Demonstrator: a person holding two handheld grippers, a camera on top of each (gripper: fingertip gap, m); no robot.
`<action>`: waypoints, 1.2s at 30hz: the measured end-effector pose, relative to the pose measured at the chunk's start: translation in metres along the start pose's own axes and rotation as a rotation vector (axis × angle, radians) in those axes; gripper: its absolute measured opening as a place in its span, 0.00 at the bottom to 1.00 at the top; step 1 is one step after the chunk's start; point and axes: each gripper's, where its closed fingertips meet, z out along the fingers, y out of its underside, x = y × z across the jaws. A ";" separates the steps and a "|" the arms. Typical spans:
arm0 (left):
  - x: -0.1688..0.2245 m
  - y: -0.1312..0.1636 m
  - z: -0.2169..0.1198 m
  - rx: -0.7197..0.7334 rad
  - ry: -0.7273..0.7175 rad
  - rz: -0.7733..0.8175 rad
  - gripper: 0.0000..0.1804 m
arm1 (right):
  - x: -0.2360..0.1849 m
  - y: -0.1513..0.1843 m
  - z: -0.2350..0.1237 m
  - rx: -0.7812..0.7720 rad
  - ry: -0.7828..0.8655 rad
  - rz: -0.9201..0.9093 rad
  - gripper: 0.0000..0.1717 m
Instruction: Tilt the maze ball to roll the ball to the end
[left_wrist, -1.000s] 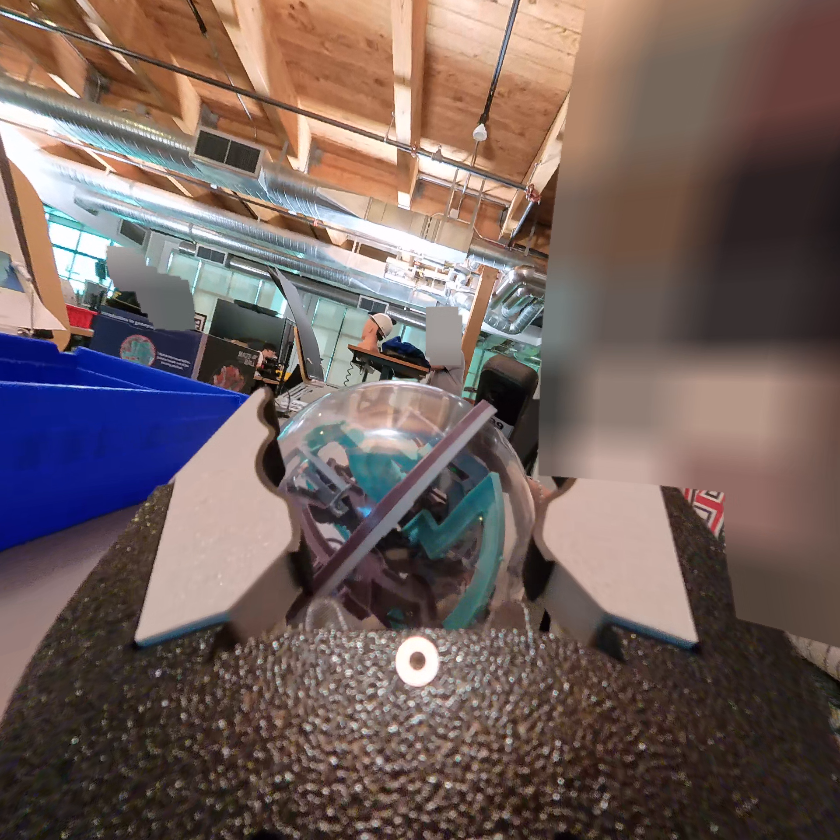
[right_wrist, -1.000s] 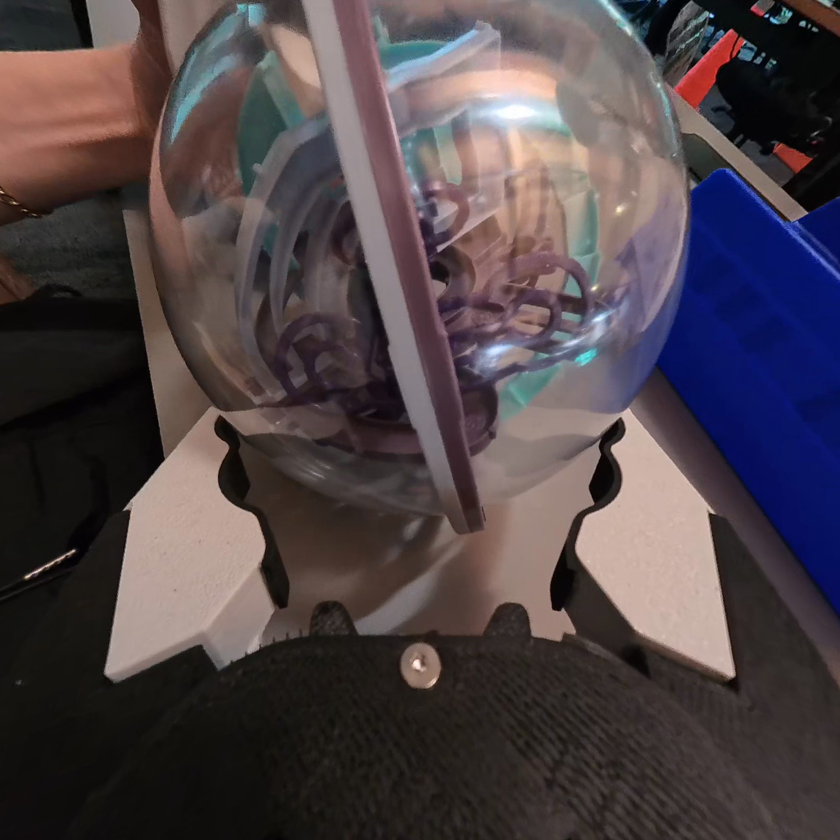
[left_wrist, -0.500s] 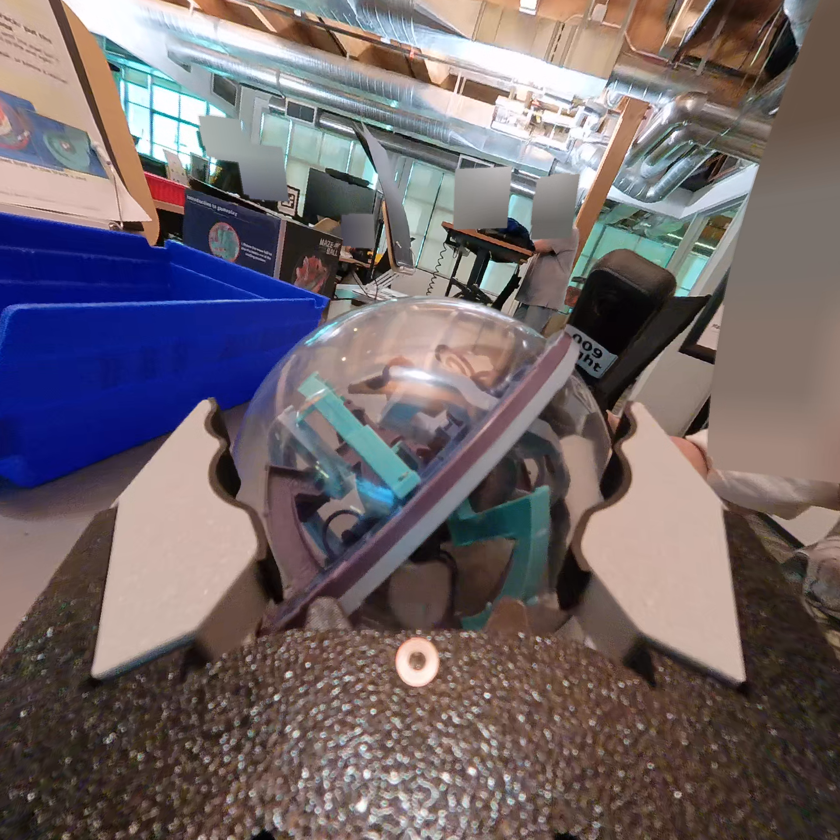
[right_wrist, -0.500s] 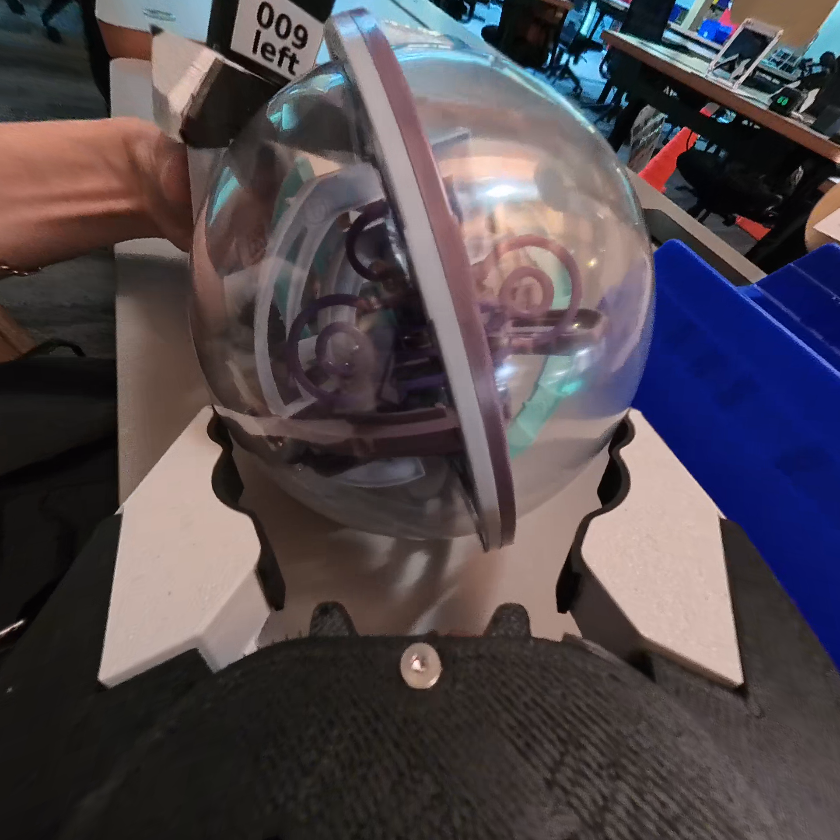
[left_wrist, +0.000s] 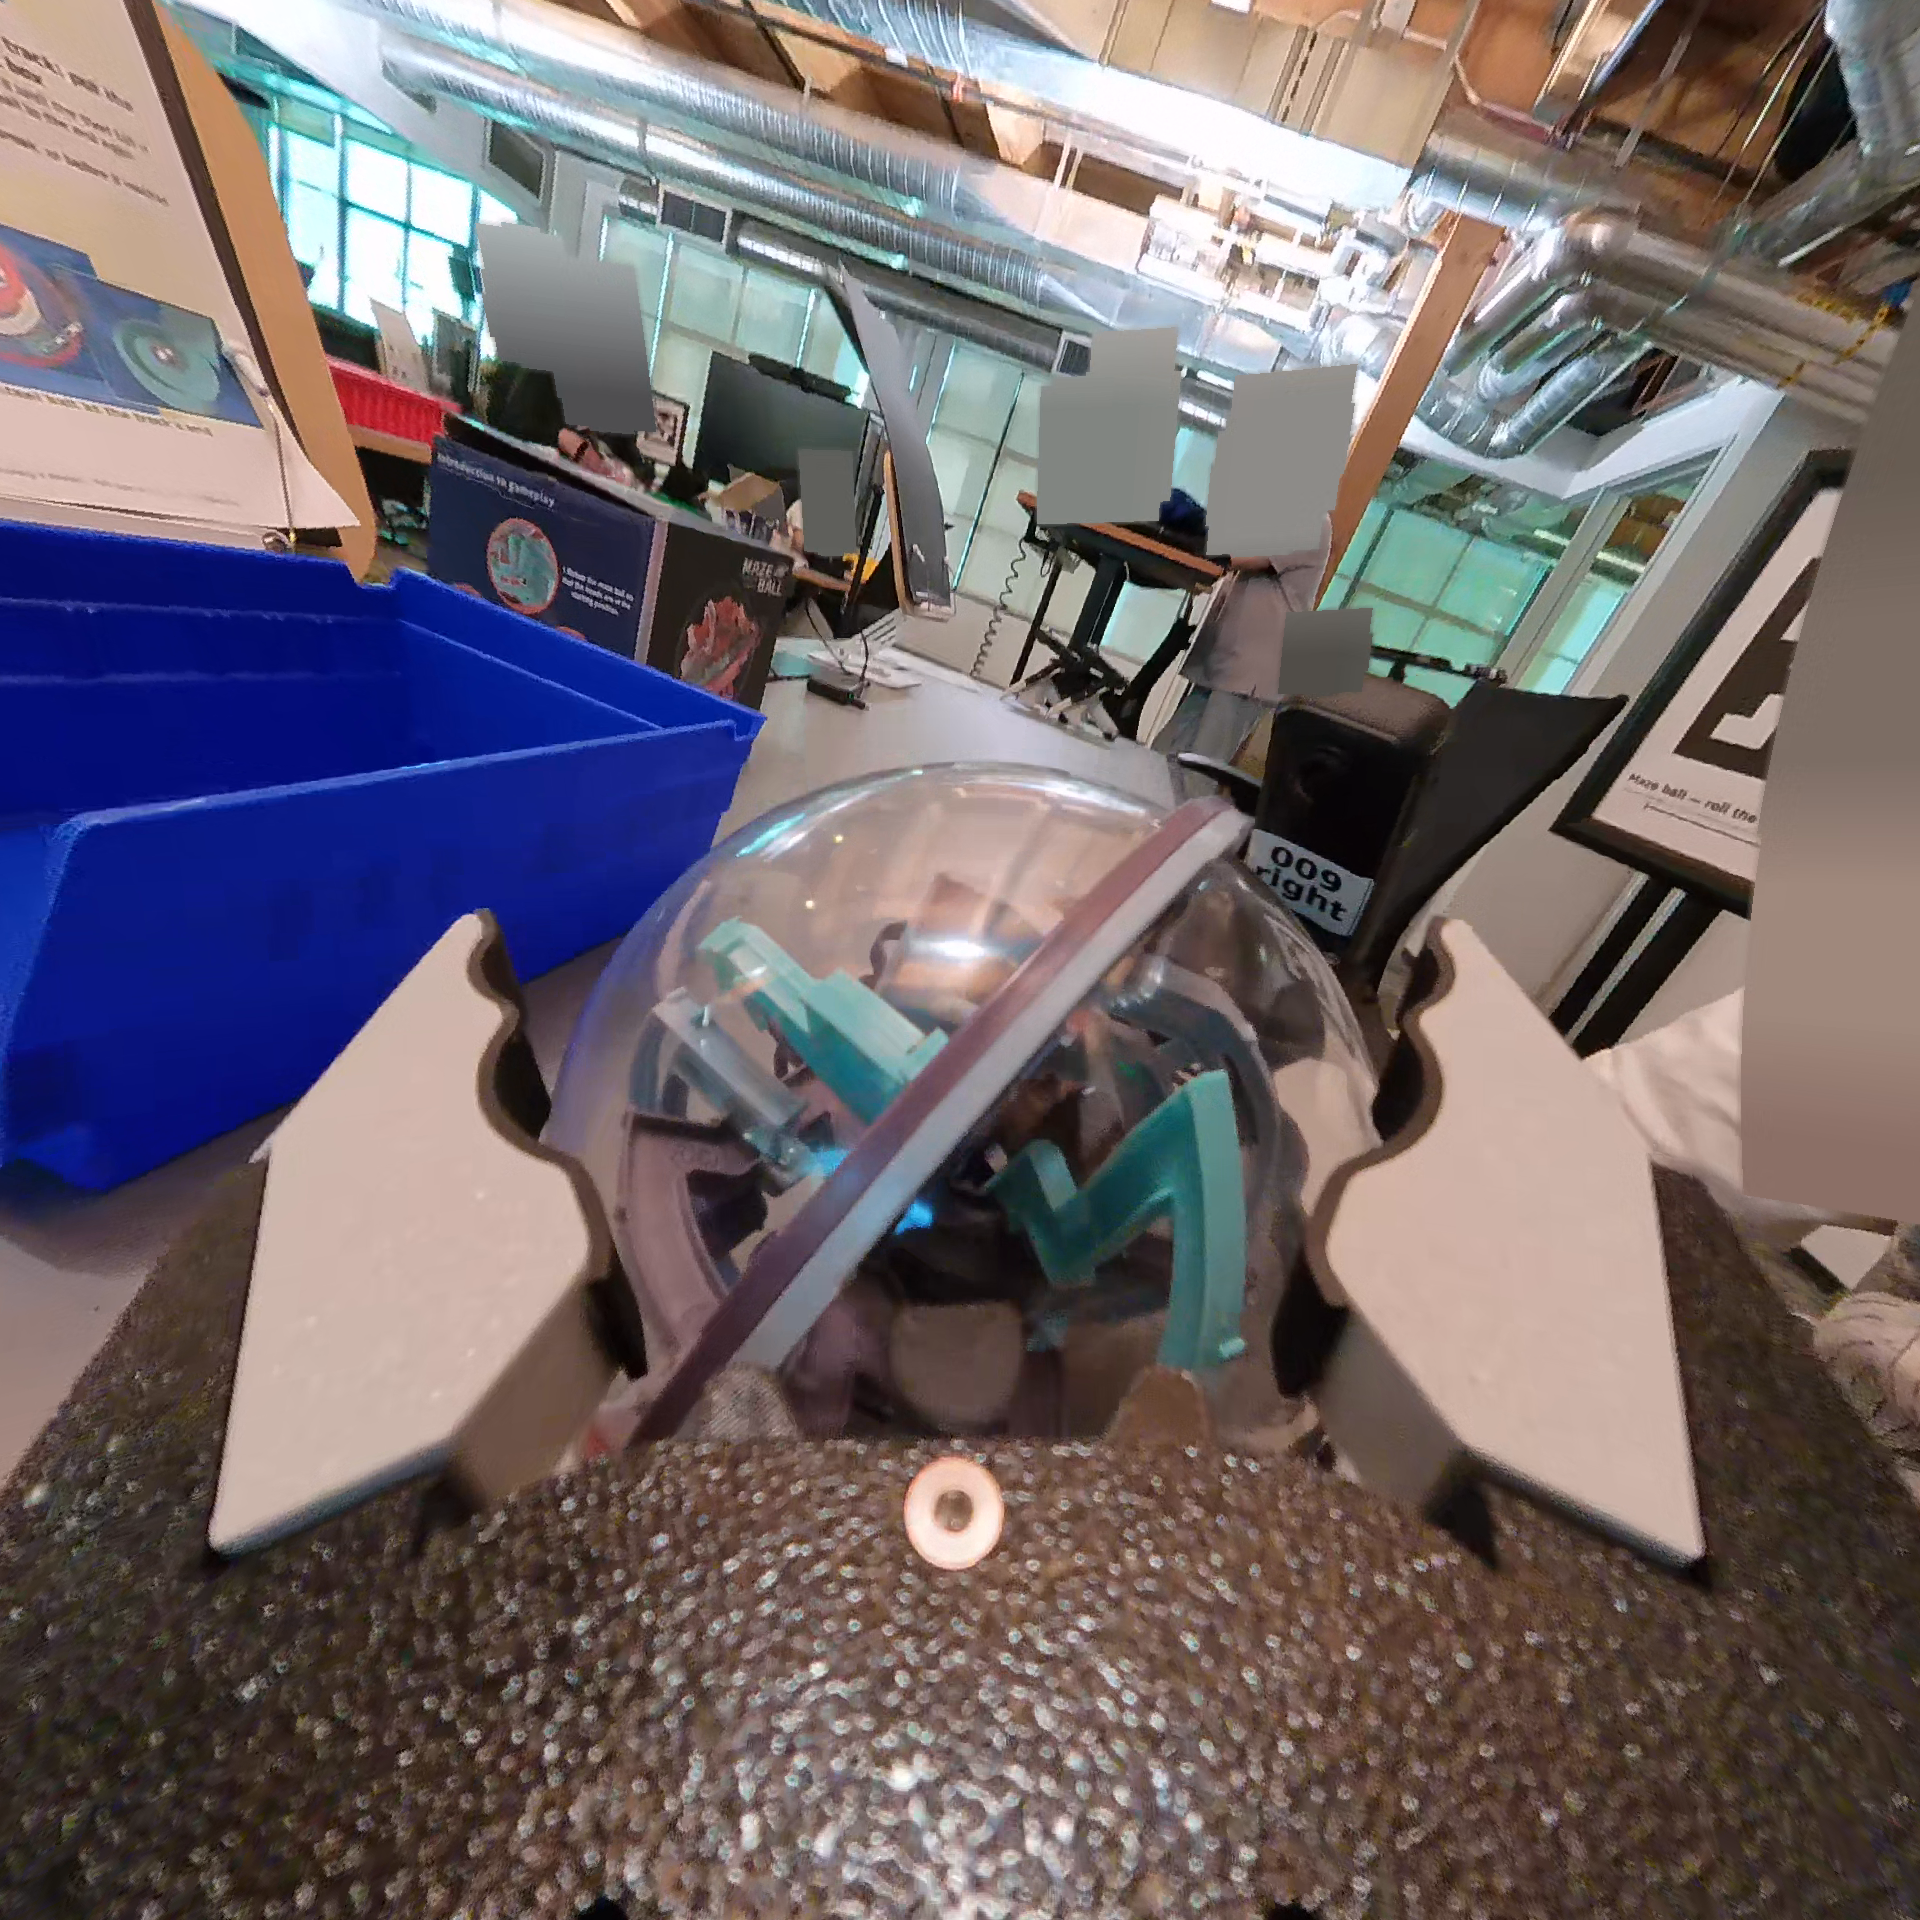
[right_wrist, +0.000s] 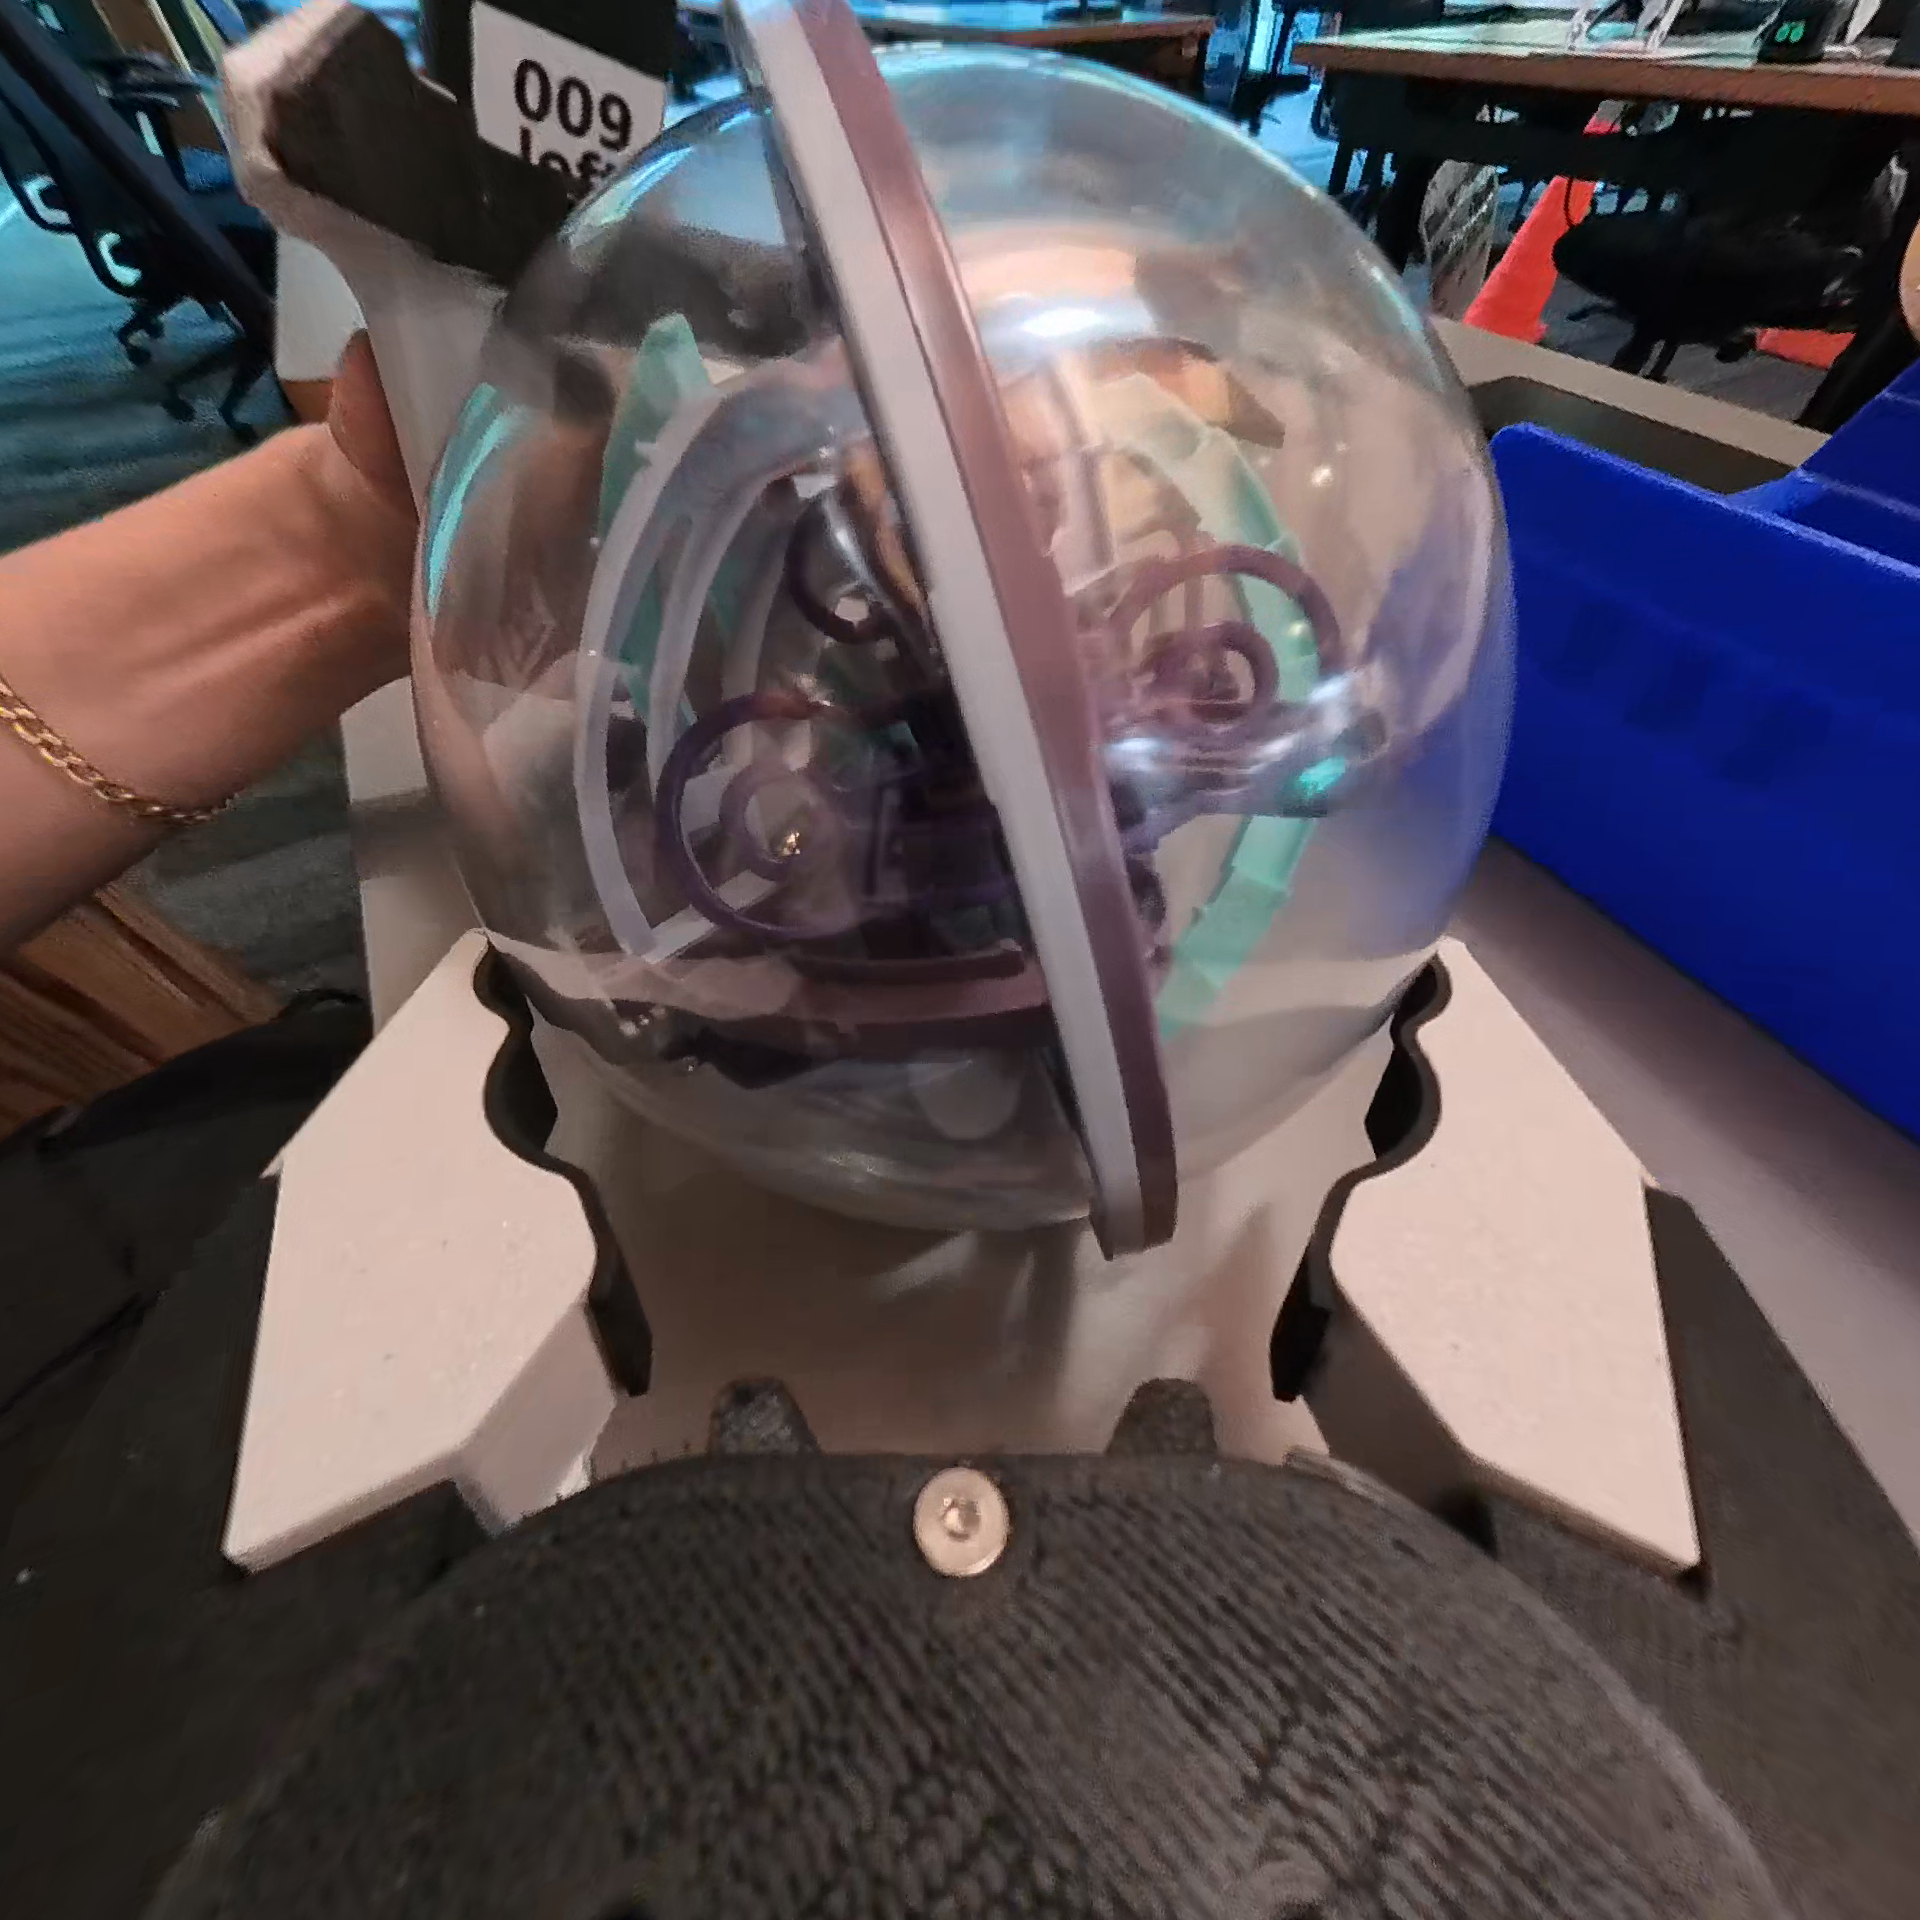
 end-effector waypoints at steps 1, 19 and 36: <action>0.001 -0.001 0.001 -0.019 -0.003 0.001 0.87 | -0.001 -0.002 0.000 0.011 -0.002 0.017 0.92; 0.045 -0.038 0.003 -0.159 0.038 0.121 0.87 | -0.024 -0.074 -0.025 0.297 0.015 0.329 0.92; 0.065 -0.052 0.000 -0.107 0.026 0.406 0.87 | -0.026 -0.086 -0.026 0.400 -0.020 0.114 0.92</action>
